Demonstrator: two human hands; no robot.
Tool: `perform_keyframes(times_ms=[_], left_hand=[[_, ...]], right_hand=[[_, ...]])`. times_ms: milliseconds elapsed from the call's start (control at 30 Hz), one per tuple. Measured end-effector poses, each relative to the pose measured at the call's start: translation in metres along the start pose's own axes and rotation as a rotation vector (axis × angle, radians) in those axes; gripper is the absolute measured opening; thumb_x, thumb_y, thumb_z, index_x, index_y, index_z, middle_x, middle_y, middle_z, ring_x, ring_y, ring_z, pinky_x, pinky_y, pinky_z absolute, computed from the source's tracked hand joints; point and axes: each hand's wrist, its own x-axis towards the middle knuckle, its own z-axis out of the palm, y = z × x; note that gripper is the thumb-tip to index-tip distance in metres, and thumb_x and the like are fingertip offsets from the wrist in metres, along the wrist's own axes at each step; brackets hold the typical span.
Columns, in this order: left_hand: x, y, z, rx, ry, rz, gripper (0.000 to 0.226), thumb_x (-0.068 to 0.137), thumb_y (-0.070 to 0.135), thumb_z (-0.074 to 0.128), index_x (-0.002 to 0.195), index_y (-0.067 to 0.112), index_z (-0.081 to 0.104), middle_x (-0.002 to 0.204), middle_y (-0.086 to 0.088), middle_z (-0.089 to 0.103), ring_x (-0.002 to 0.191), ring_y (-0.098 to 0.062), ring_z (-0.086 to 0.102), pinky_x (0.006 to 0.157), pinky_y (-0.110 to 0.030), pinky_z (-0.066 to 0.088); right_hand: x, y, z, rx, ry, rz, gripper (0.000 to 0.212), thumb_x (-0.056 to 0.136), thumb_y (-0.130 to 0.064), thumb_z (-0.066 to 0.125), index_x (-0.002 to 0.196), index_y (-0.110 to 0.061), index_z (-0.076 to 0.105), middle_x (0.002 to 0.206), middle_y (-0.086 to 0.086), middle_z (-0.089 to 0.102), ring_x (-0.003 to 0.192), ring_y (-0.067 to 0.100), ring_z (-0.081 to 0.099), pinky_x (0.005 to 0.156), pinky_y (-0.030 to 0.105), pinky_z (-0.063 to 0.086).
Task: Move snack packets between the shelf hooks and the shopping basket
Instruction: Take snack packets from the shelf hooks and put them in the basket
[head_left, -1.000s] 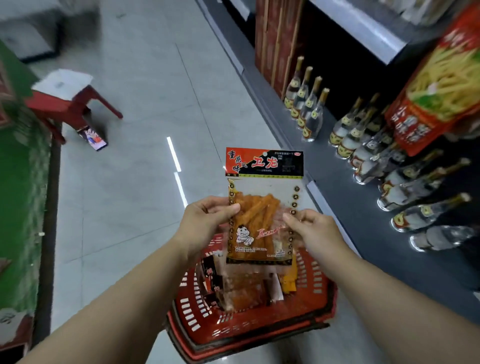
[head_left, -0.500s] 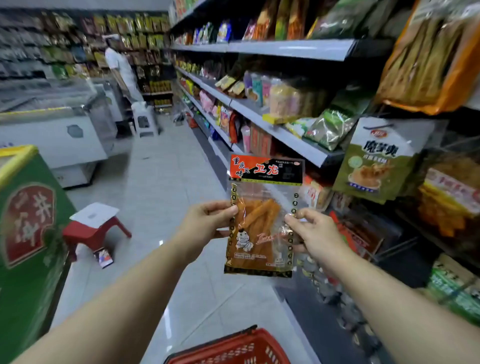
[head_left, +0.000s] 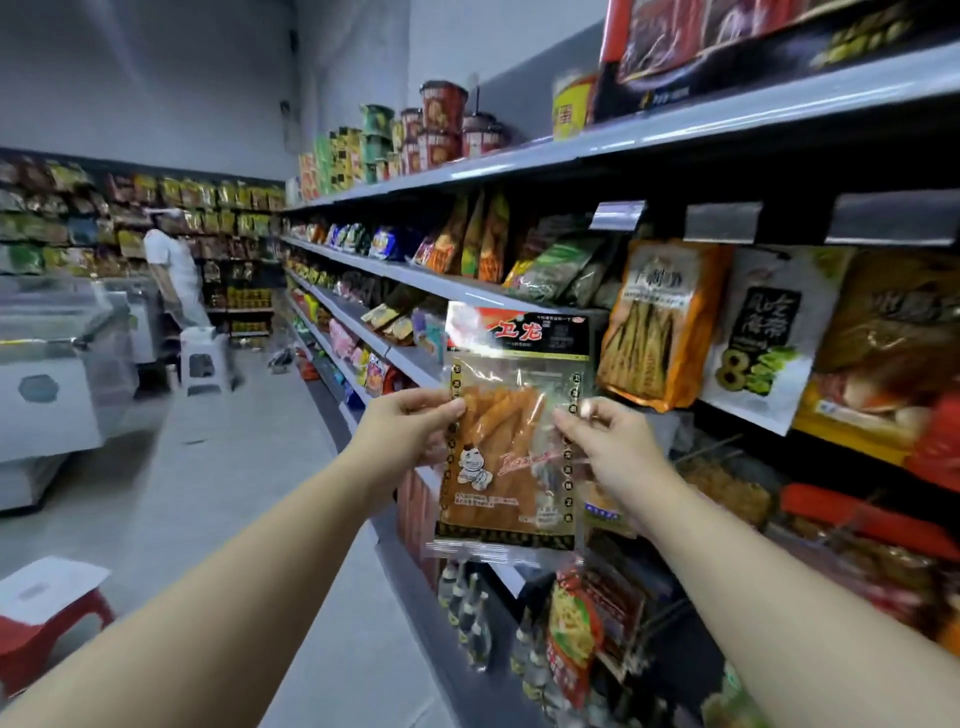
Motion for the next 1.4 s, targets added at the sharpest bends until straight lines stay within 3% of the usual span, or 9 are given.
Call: perform_keyframes(times_ms=[133, 333, 433, 567, 700, 833, 1067, 1200, 1400], left_hand=[[0.022, 0.007, 0.006, 0.029, -0.031, 0.004, 0.032, 0.082, 0.026, 0.074, 0.107, 0.008, 0.067, 0.078, -0.006, 0.065, 0.065, -0.018, 0.058, 0.059, -0.03, 0.052], [0.05, 0.003, 0.009, 0.032, -0.195, 0.033, 0.022, 0.085, 0.017, 0.07, 0.103, 0.005, 0.067, 0.095, -0.013, 0.069, 0.072, -0.019, 0.062, 0.043, -0.016, 0.048], [0.068, 0.004, 0.009, -0.005, -0.307, 0.028, 0.014, 0.084, 0.015, 0.07, 0.097, 0.008, 0.069, 0.089, -0.01, 0.072, 0.079, -0.02, 0.067, 0.05, -0.021, 0.051], [0.084, 0.003, 0.027, 0.0, -0.432, 0.056, 0.012, 0.083, 0.014, 0.071, 0.094, 0.009, 0.07, 0.089, -0.013, 0.071, 0.081, -0.027, 0.063, 0.067, -0.031, 0.05], [0.078, 0.006, 0.067, -0.043, -0.579, 0.052, 0.012, 0.081, 0.013, 0.073, 0.093, 0.01, 0.07, 0.079, -0.015, 0.065, 0.071, -0.025, 0.054, 0.06, -0.027, 0.047], [0.05, 0.019, 0.113, -0.093, -0.715, 0.06, 0.014, 0.079, 0.016, 0.076, 0.092, 0.013, 0.07, 0.071, -0.012, 0.063, 0.069, -0.024, 0.056, 0.073, -0.041, 0.05], [-0.005, 0.054, 0.175, -0.132, -0.897, 0.065, 0.018, 0.082, 0.023, 0.074, 0.097, 0.014, 0.07, 0.075, -0.014, 0.063, 0.06, -0.026, 0.058, 0.062, -0.035, 0.054], [-0.023, 0.067, 0.201, -0.16, -0.955, 0.065, 0.022, 0.081, 0.024, 0.075, 0.098, 0.013, 0.069, 0.082, -0.008, 0.065, 0.058, -0.02, 0.056, 0.06, -0.032, 0.049], [-0.079, 0.085, 0.248, -0.182, -1.104, 0.091, 0.031, 0.083, 0.014, 0.073, 0.109, 0.025, 0.061, 0.08, -0.018, 0.063, 0.059, -0.024, 0.056, 0.053, -0.029, 0.054]], right_hand=[[-0.002, -0.016, -0.003, -0.036, 0.111, 0.015, 0.021, 0.08, -0.04, 0.07, 0.081, -0.021, 0.063, 0.096, 0.007, 0.071, 0.092, 0.027, 0.067, 0.086, 0.046, 0.054], [-0.016, -0.028, 0.005, -0.057, 0.26, 0.063, 0.019, 0.087, -0.028, 0.066, 0.076, -0.014, 0.06, 0.082, 0.011, 0.067, 0.075, 0.023, 0.063, 0.069, 0.03, 0.048], [-0.023, -0.034, 0.014, -0.078, 0.337, 0.094, 0.029, 0.088, -0.027, 0.066, 0.064, -0.023, 0.051, 0.074, 0.001, 0.059, 0.067, 0.013, 0.054, 0.058, 0.019, 0.041], [-0.039, -0.04, 0.014, -0.1, 0.466, 0.129, 0.028, 0.086, -0.027, 0.067, 0.066, -0.017, 0.049, 0.073, 0.004, 0.054, 0.07, 0.014, 0.05, 0.063, 0.025, 0.037], [-0.073, -0.056, -0.006, -0.144, 0.61, 0.165, 0.028, 0.089, -0.026, 0.064, 0.069, -0.015, 0.047, 0.065, 0.0, 0.048, 0.062, 0.013, 0.041, 0.056, 0.022, 0.032], [-0.112, -0.074, -0.039, -0.215, 0.764, 0.186, 0.027, 0.089, -0.025, 0.064, 0.066, -0.02, 0.05, 0.067, -0.005, 0.05, 0.065, 0.011, 0.046, 0.059, 0.021, 0.036], [-0.169, -0.105, -0.09, -0.284, 0.944, 0.173, 0.015, 0.088, -0.03, 0.065, 0.077, -0.022, 0.059, 0.086, -0.003, 0.062, 0.087, 0.018, 0.06, 0.084, 0.037, 0.052], [-0.193, -0.118, -0.109, -0.324, 1.012, 0.158, 0.017, 0.089, -0.028, 0.064, 0.083, -0.013, 0.061, 0.075, -0.006, 0.056, 0.068, 0.008, 0.053, 0.065, 0.025, 0.045], [-0.247, -0.128, -0.149, -0.335, 1.157, 0.171, 0.028, 0.091, -0.026, 0.061, 0.084, 0.001, 0.061, 0.077, -0.001, 0.057, 0.069, 0.008, 0.05, 0.07, 0.025, 0.038]])
